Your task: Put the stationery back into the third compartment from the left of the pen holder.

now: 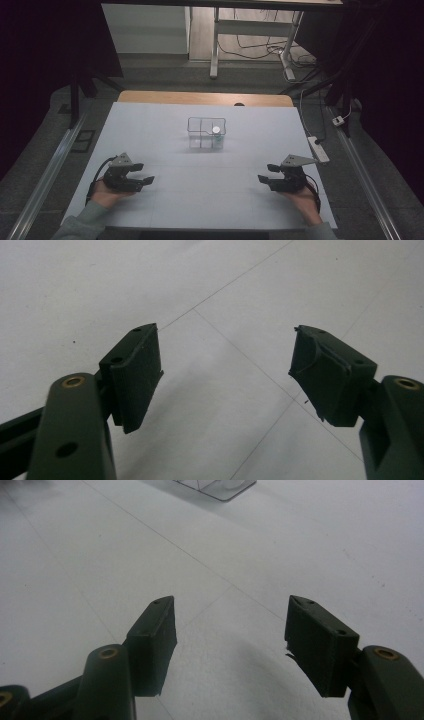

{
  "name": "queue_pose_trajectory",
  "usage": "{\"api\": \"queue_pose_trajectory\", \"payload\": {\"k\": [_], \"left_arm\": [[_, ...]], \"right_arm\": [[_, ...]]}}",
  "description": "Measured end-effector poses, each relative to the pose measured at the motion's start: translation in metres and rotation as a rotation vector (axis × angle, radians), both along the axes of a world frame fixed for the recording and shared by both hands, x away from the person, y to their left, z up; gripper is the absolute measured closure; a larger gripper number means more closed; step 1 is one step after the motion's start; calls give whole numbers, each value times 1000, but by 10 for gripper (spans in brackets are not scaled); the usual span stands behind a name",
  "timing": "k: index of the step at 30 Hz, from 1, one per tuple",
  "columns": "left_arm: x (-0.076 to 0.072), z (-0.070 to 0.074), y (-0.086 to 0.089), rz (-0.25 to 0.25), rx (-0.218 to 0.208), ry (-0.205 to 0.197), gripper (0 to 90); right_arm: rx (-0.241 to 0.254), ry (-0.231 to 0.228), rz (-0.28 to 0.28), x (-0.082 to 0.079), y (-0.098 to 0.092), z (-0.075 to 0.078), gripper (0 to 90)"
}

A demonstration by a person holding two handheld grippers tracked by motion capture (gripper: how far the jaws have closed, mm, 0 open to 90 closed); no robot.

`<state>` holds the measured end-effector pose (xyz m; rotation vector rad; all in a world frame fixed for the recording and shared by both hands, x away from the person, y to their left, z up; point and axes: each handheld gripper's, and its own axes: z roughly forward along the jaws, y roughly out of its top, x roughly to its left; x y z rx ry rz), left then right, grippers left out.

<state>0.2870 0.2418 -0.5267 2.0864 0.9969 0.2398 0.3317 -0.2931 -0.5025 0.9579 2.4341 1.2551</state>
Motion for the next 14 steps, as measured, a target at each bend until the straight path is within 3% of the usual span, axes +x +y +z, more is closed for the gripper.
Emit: {"api": "queue_pose_trajectory", "payload": {"k": [14], "left_arm": [[0, 1, -1, -4, 2, -9, 279]], "right_arm": [[-7, -11, -4, -2, 1, 0, 366]]}}
